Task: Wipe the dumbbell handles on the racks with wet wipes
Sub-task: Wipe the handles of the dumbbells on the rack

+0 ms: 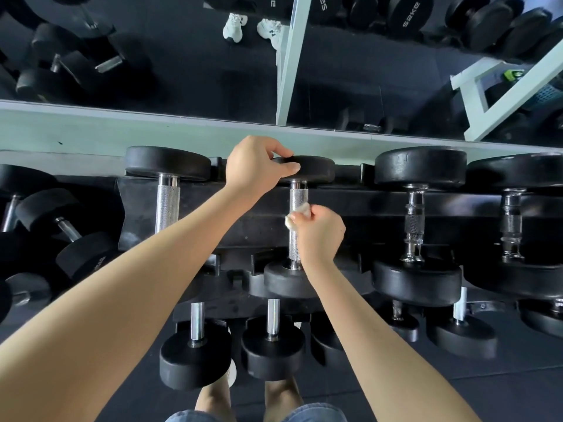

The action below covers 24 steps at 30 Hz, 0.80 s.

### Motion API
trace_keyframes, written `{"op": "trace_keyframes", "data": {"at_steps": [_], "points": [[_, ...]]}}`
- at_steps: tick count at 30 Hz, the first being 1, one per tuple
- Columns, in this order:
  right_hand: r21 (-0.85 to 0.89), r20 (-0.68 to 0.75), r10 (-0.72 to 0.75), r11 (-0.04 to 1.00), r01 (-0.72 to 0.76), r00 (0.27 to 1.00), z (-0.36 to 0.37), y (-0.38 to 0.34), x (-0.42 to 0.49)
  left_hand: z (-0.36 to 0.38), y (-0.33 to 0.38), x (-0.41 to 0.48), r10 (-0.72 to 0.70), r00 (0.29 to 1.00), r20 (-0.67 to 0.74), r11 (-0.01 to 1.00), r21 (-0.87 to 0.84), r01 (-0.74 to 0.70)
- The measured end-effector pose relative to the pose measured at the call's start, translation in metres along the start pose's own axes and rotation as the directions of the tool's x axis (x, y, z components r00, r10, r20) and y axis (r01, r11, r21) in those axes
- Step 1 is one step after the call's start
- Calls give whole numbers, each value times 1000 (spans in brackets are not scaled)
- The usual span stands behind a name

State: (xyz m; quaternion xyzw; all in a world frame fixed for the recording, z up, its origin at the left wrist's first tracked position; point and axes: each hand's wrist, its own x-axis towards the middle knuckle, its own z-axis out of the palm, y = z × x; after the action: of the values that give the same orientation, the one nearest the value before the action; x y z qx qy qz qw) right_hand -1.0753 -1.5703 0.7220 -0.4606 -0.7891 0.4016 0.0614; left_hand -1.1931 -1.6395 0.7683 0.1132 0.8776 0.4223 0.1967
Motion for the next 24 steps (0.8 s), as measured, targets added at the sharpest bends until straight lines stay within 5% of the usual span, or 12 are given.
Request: {"op": "trace_keyframes", "data": {"at_steps": [7, 12, 21, 24], "points": [[214, -50, 104, 973, -91, 993, 10, -28, 31, 1, -2, 0, 16, 1000, -14, 1000, 3, -16], [60, 10, 17, 998, -17, 1000, -2, 12, -11, 2, -2, -1, 12, 1000, -13, 1000, 7, -12], [99, 34, 62, 993, -65, 998, 6, -11, 17, 3, -3, -1, 17, 1000, -22, 1000, 2, -17], [49, 61, -45, 998, 43, 997, -2, -1, 12, 3, -3, -4, 39, 999, -26, 999, 17, -38]]}}
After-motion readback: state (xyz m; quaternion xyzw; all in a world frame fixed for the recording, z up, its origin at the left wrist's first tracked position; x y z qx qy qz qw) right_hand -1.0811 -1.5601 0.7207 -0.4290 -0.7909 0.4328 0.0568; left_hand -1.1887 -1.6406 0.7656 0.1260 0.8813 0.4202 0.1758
